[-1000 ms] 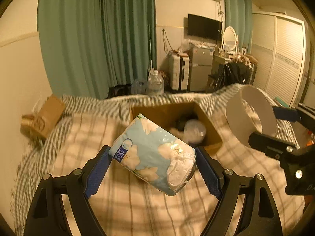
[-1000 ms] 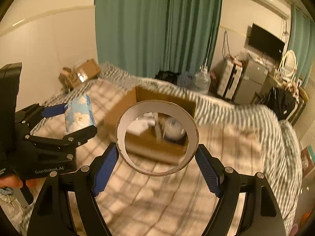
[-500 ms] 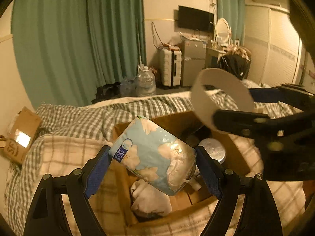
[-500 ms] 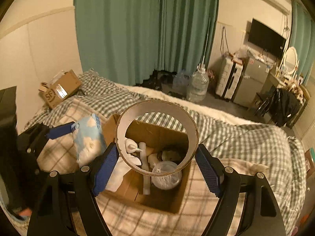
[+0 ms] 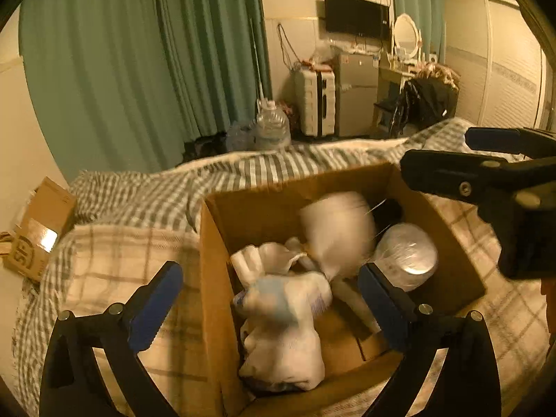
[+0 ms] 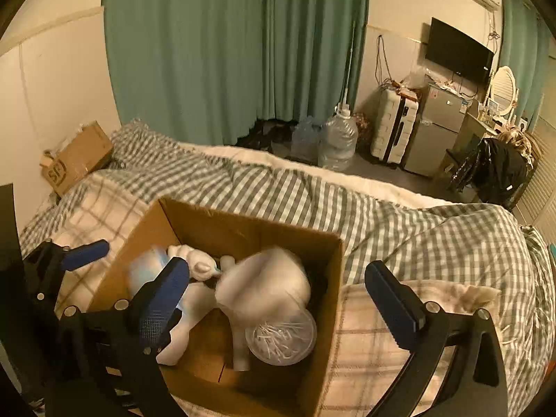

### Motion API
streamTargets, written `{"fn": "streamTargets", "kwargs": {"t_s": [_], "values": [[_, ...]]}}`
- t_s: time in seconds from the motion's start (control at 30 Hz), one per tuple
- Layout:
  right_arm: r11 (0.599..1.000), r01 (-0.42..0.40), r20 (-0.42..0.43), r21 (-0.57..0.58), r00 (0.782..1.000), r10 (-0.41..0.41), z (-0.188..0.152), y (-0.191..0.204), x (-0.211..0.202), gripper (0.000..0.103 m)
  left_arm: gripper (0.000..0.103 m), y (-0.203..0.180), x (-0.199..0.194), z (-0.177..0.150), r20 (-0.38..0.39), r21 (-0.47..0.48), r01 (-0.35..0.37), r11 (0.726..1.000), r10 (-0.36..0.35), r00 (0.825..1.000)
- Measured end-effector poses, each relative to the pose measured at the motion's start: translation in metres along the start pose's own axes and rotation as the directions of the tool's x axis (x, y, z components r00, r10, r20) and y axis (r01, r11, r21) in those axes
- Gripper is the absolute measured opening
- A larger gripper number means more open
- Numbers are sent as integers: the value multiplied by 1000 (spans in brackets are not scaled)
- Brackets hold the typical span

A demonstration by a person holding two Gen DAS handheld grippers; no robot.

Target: Organize objects

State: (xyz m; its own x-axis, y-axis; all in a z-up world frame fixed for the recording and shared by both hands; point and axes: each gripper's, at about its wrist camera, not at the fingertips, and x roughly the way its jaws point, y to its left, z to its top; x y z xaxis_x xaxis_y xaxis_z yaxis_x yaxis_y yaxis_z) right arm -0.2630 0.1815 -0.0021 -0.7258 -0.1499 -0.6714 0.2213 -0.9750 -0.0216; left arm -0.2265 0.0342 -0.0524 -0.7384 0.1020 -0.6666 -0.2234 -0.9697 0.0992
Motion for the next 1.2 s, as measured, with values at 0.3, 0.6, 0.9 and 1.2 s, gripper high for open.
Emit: {"fn": "streamTargets", "kwargs": {"t_s": [0.3,0.6,0.9,1.2], "values": [[996,78,123,31,989,-82,7,-14,-107,102,103,0,-93,27,115,-36,-42,998,46,992],[988,148,306,53,939,-157,4,-5,-236,103,103,6,-207,40,295,-69,-82,994,99,950],[977,205,383,63,899,-213,-53,6,-275,103,103,5,-256,7,431,-112,-98,989,138,892],[962,247,374,118,886,-273,-113,6,-211,103,103,-5,-211,-50,412,-166,-132,977,190,891]]}}
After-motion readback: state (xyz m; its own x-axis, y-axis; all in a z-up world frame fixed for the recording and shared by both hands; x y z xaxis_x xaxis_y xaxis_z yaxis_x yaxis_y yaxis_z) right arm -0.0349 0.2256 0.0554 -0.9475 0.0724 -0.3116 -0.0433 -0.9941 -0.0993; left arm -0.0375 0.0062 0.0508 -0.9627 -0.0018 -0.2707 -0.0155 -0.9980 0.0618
